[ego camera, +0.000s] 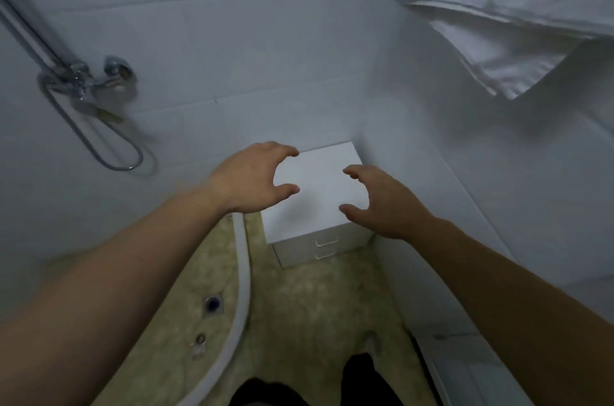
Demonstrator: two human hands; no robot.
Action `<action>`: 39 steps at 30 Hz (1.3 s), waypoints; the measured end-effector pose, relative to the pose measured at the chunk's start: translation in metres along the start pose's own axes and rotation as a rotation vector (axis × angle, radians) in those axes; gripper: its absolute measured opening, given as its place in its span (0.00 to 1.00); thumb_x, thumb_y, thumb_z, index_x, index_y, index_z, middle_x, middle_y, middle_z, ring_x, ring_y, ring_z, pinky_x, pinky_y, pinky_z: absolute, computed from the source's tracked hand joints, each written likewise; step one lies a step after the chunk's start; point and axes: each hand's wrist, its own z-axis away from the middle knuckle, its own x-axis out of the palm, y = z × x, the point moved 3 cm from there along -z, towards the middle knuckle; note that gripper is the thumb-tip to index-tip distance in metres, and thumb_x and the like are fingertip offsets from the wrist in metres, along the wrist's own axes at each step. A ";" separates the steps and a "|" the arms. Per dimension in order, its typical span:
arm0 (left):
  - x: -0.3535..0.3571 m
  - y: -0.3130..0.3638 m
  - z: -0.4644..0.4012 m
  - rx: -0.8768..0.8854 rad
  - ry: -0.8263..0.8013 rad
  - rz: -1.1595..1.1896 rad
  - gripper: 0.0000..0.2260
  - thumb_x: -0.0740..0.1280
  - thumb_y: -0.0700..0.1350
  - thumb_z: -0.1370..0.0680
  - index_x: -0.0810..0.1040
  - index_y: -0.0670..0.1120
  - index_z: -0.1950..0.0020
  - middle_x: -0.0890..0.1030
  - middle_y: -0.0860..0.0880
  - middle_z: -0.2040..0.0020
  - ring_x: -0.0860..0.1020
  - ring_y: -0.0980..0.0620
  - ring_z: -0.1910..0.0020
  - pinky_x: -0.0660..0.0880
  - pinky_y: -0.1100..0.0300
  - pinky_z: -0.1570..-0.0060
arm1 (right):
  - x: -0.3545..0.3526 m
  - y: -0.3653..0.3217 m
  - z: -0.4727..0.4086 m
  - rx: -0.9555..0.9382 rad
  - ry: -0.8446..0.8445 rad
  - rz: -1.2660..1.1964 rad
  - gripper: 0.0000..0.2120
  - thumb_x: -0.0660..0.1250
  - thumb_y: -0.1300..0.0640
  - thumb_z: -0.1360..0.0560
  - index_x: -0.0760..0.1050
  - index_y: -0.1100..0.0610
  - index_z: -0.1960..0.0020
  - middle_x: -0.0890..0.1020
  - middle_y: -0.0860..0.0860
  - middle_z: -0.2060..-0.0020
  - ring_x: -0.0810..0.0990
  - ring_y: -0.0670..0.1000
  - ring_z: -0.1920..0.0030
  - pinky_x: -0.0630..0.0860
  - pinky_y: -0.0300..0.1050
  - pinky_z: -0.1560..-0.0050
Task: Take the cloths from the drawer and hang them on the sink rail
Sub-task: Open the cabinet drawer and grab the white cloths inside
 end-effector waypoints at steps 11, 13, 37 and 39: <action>0.068 -0.029 -0.062 -0.198 -0.037 0.049 0.28 0.66 0.60 0.24 0.65 0.53 0.27 0.69 0.52 0.28 0.66 0.50 0.29 0.65 0.54 0.34 | 0.021 0.082 -0.093 -0.050 -0.121 -0.029 0.32 0.69 0.44 0.27 0.63 0.47 0.26 0.71 0.46 0.31 0.70 0.48 0.32 0.71 0.51 0.35; 0.087 -0.045 -0.075 -0.202 -0.034 0.065 0.27 0.66 0.59 0.24 0.65 0.52 0.27 0.70 0.51 0.29 0.66 0.50 0.30 0.66 0.54 0.34 | 0.038 0.091 -0.107 -0.053 -0.129 -0.022 0.32 0.69 0.44 0.26 0.62 0.48 0.26 0.70 0.46 0.30 0.69 0.49 0.31 0.70 0.49 0.34; 0.518 -0.213 -0.186 -0.170 0.009 -0.142 0.29 0.57 0.61 0.22 0.66 0.45 0.27 0.67 0.42 0.28 0.61 0.41 0.27 0.61 0.44 0.30 | 0.479 0.262 -0.143 0.019 -0.344 0.138 0.34 0.65 0.39 0.27 0.64 0.51 0.26 0.71 0.49 0.31 0.69 0.52 0.31 0.68 0.50 0.32; 0.543 -0.210 -0.194 -0.171 0.027 -0.150 0.29 0.55 0.62 0.22 0.65 0.45 0.27 0.66 0.41 0.27 0.59 0.40 0.26 0.59 0.43 0.29 | 0.502 0.274 -0.147 -0.003 -0.341 0.157 0.34 0.65 0.39 0.26 0.64 0.54 0.25 0.71 0.51 0.30 0.68 0.53 0.30 0.67 0.51 0.31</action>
